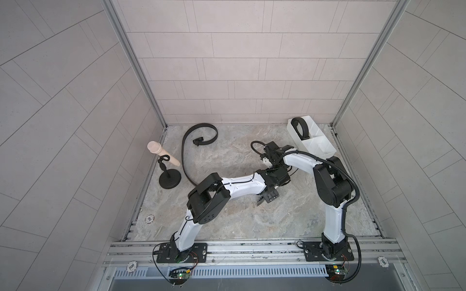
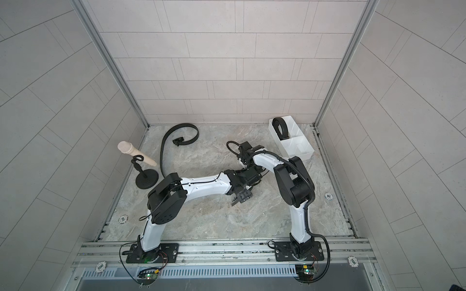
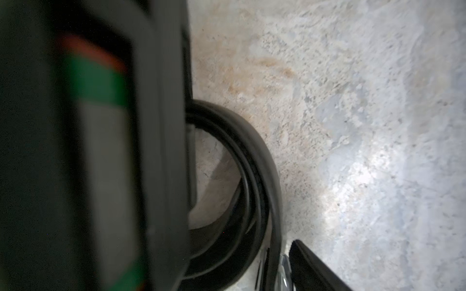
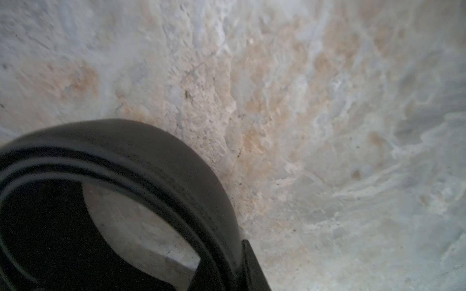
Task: Place the belts into the storage roll
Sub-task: Roll the belt at the center of the board.
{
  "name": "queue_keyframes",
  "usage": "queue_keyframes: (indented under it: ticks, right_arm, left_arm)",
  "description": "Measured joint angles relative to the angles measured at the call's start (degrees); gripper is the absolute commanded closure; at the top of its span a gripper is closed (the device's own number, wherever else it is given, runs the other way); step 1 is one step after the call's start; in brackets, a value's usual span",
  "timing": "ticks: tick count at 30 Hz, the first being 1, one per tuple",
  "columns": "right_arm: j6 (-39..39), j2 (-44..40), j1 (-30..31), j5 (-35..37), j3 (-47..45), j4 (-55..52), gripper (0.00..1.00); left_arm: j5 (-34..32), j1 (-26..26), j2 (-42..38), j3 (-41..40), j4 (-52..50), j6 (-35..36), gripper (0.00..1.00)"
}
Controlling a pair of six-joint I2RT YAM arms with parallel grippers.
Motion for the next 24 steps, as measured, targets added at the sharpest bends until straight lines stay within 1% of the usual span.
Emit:
queue_keyframes:
  ticks: [2,5,8,11,17,20,22,24]
  right_arm:
    - [-0.2,0.0,0.0,0.0,0.0,0.0,1.0]
    - [-0.2,0.1,0.0,0.1,0.1,0.0,1.0]
    - [-0.2,0.2,0.0,0.1,0.3,-0.3,1.0]
    - [-0.2,0.2,0.0,0.2,0.4,-0.4,1.0]
    - [0.0,0.4,0.1,-0.1,0.8,-0.3,1.0]
    - [0.0,0.6,0.1,-0.1,1.1,-0.5,1.0]
    - [0.1,0.9,0.1,-0.1,1.6,-1.1,1.0]
    - [0.2,1.1,0.1,-0.1,2.1,-1.7,1.0]
  left_arm:
    - [-0.1,0.0,0.3,0.5,-0.7,0.6,0.29]
    - [-0.3,0.2,0.3,0.6,-0.8,1.5,0.41]
    - [-0.6,0.3,0.3,0.4,-0.6,2.2,0.48]
    - [-0.6,0.4,-0.2,-0.3,0.0,2.8,0.58]
    - [0.2,1.0,-1.7,-2.3,1.1,3.5,0.79]
    - [0.9,1.2,-2.0,-2.6,1.5,3.7,0.92]
    - [1.5,1.4,-2.2,-2.9,1.7,3.7,0.98]
    - [2.1,1.6,-2.4,-3.1,1.9,3.8,1.0]
